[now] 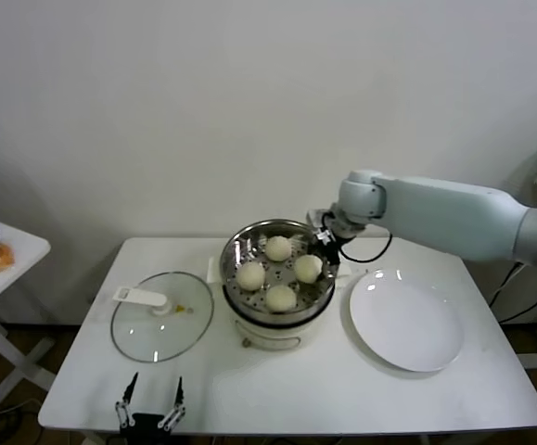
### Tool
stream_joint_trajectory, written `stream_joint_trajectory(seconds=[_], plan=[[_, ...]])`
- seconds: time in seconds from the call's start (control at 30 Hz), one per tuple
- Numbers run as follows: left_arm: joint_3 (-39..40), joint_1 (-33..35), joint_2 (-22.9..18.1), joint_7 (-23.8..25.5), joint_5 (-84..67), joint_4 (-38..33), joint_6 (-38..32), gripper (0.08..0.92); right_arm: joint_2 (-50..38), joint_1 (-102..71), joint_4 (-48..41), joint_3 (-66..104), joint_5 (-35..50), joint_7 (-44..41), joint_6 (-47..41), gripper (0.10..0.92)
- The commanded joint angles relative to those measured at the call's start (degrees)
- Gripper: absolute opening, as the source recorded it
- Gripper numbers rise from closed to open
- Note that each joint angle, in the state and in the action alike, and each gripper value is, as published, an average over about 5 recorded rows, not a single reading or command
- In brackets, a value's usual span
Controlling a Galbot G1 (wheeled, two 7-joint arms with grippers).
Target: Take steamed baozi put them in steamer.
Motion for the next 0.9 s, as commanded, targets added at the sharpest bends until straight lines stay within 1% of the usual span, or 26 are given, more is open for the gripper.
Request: stream_joint_trajectory(seconds=[0.03, 0.33, 0.53, 0.67, 0.77, 0.9], plan=[[0.02, -0.01, -0.58, -0.06, 0.02, 0.04, -0.12, 0.823, 0.77, -3.66, -2.17, 2.17, -2.57, 1.18, -0.21, 0.704], [-0.21, 0.17, -0.54, -0.09, 0.19, -0.29, -0.20, 0.823, 1.34, -2.24, -2.84, 2.46, -1.45, 0.95, 0.02, 0.708], [-0.52, 0.39, -0.51, -0.08, 0.11, -0.81, -0.17, 0.823, 0.87, 1.27, -2.49, 1.32, 1.99, -0.49, 0.72, 0.809], [-0.63, 0.61, -0.50, -0.08, 0.02, -1.24, -0.15, 0.823, -0.53, 4.97, -1.71, 0.15, 4.26, -0.92, 0.94, 0.821], [-0.64, 0.70, -0.51, -0.08, -0.02, -1.51, -0.12, 0.823, -2.51, 7.68, -0.84, -0.22, 7.02, 0.99, -0.06, 0.822], [-0.59, 0.72, -0.52, -0.09, -0.11, -1.73, -0.12, 0.823, -7.30, 6.63, 1.75, 3.85, 11.49, 8.43, -2.40, 0.823]])
